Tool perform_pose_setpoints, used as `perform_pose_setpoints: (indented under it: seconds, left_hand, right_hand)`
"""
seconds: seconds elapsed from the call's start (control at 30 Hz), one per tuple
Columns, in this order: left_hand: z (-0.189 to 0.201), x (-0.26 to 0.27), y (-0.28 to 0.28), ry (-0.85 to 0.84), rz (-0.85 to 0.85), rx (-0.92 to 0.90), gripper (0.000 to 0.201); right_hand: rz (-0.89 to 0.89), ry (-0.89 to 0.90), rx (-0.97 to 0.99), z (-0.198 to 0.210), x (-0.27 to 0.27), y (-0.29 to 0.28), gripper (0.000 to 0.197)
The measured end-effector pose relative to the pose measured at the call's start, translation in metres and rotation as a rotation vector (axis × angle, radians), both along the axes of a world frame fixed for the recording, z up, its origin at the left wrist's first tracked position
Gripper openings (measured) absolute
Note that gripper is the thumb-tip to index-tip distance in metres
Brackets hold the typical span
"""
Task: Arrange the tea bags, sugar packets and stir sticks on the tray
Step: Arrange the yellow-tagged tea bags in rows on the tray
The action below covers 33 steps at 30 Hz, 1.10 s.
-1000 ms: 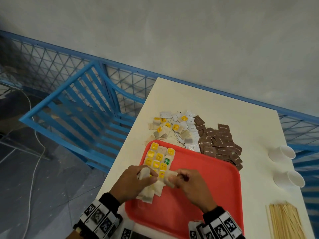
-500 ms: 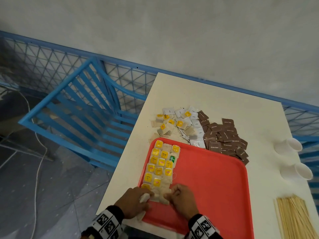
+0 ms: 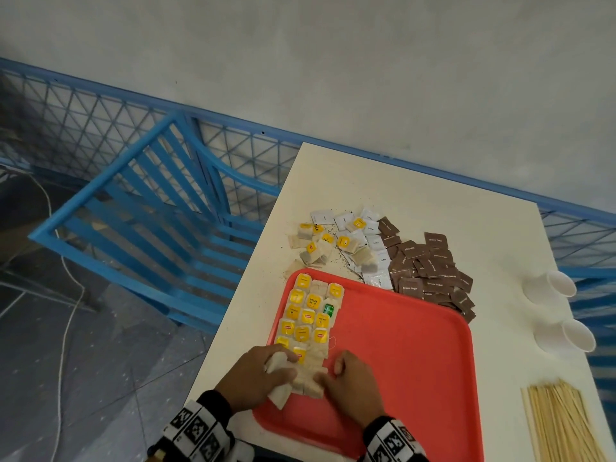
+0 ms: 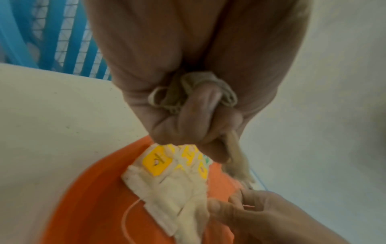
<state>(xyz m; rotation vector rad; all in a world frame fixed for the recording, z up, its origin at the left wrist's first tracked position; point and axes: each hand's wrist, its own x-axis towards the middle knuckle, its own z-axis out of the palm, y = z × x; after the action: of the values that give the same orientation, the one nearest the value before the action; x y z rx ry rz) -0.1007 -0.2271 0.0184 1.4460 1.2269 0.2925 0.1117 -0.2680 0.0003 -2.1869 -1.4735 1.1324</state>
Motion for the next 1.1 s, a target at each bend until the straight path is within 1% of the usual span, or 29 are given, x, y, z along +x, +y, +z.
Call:
perform_pose_setpoints:
  seconds: [0.1, 0.13, 0.17, 0.23, 0.27, 0.37, 0.43, 0.47, 0.53, 0.63, 0.7, 0.77, 0.8, 0.83, 0.9, 0.93, 0.97, 1.0, 1.03, 1.1]
  left_hand:
    - [0.017, 0.012, 0.002, -0.129, 0.142, -0.014, 0.011]
    - [0.021, 0.016, 0.004, -0.163, 0.177, -0.008, 0.012]
    - [0.026, 0.02, 0.005, -0.196, 0.198, 0.006, 0.013]
    - [0.036, 0.031, 0.008, -0.251, 0.214, 0.003, 0.014]
    - [0.041, 0.037, 0.008, -0.281, 0.222, -0.011, 0.014]
    - [0.059, 0.057, 0.008, -0.377, 0.277, -0.04, 0.017]
    - [0.067, 0.065, 0.008, -0.426, 0.304, -0.061, 0.025]
    - [0.069, 0.068, 0.009, -0.439, 0.317, -0.077, 0.026]
    - [0.073, 0.071, 0.011, -0.457, 0.333, -0.119, 0.021]
    - [0.081, 0.08, 0.011, -0.498, 0.345, -0.157, 0.022]
    - [0.089, 0.088, 0.011, -0.536, 0.357, -0.173, 0.022]
    - [0.097, 0.096, 0.011, -0.553, 0.362, -0.173, 0.02]
    - [0.1, 0.1, 0.011, -0.551, 0.372, -0.166, 0.02]
    - [0.103, 0.103, 0.011, -0.545, 0.385, -0.157, 0.02]
    - [0.108, 0.109, 0.011, -0.517, 0.404, -0.118, 0.02]
    - [0.11, 0.112, 0.011, -0.495, 0.402, -0.089, 0.019]
    - [0.113, 0.114, 0.011, -0.472, 0.392, -0.062, 0.019]
    - [0.115, 0.117, 0.01, -0.454, 0.379, -0.04, 0.018]
    - [0.116, 0.118, 0.01, -0.442, 0.37, -0.024, 0.018]
    - [0.121, 0.119, 0.01, -0.438, 0.367, 0.001, 0.017]
  right_hand:
    - [-0.029, 0.129, 0.084, 0.023, 0.011, 0.005, 0.034]
    - [-0.036, 0.211, 0.093, 0.034, 0.013, 0.006, 0.033]
    - [-0.046, 0.322, 0.082, 0.046, 0.013, 0.007, 0.033]
    - [-0.069, 0.546, -0.001, 0.068, 0.012, 0.009, 0.038]
    - [-0.064, 0.606, -0.035, 0.077, 0.012, 0.01, 0.039]
    - [-0.025, 0.633, -0.006, 0.096, 0.018, 0.01, 0.032]
    - [-0.057, 0.646, 0.046, 0.104, 0.03, 0.012, 0.025]
    - [-0.078, 0.645, 0.074, 0.109, 0.037, 0.015, 0.023]
    - [-0.089, 0.643, 0.123, 0.121, 0.052, 0.02, 0.019]
    - [-0.032, 0.661, 0.142, 0.137, 0.073, 0.026, 0.012]
    - [0.013, 0.661, 0.144, 0.144, 0.083, 0.026, 0.011]
    - [-0.002, 0.632, 0.202, 0.146, 0.09, 0.025, 0.011]
    - [-0.015, 0.58, 0.276, 0.146, 0.092, 0.022, 0.013]
    - [-0.001, 0.484, 0.385, 0.145, 0.093, 0.019, 0.018]
    - [0.14, 0.231, 0.597, 0.144, 0.092, 0.012, 0.032]
    - [0.234, 0.135, 0.641, 0.143, 0.089, 0.008, 0.037]
    - [0.314, 0.065, 0.627, 0.141, 0.086, 0.006, 0.04]
    - [0.363, 0.004, 0.601, 0.139, 0.082, 0.005, 0.041]
    - [0.385, -0.05, 0.591, 0.136, 0.079, 0.005, 0.036]
    - [0.375, -0.089, 0.638, 0.131, 0.075, 0.008, 0.017]
